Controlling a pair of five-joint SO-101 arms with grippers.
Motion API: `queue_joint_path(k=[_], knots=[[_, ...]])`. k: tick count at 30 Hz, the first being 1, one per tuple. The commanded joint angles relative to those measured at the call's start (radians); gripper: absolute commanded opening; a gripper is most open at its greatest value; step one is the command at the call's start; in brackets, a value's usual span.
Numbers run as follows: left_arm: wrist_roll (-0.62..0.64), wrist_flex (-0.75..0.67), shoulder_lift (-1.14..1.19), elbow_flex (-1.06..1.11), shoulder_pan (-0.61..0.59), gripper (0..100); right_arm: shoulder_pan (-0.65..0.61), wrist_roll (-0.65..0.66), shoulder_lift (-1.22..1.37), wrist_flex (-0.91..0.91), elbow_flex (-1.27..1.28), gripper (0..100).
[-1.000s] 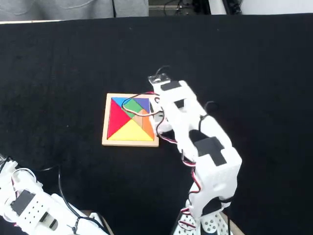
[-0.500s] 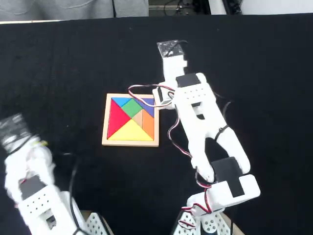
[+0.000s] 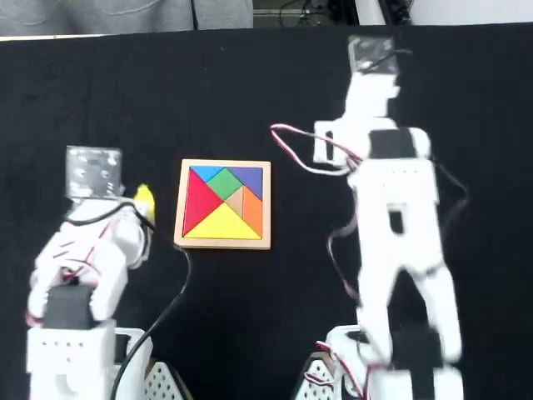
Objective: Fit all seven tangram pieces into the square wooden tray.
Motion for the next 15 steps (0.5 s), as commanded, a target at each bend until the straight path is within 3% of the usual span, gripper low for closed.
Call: queue_joint_path(k=[1, 9, 15], knots=[[-0.028, 0.137, 0.075, -0.45, 0.008, 11, 0.014, 0.014, -0.275, 0.006, -0.071, 1.1], [-0.06, 0.473, 0.097, -0.943, 0.007, 11, 0.015, 0.015, -0.883, 0.078, -0.067, 1.3], [-0.06, 0.568, -0.124, -0.987, -0.004, 9, 0.015, 0.074, -1.142, 0.115, 0.036, 1.5]])
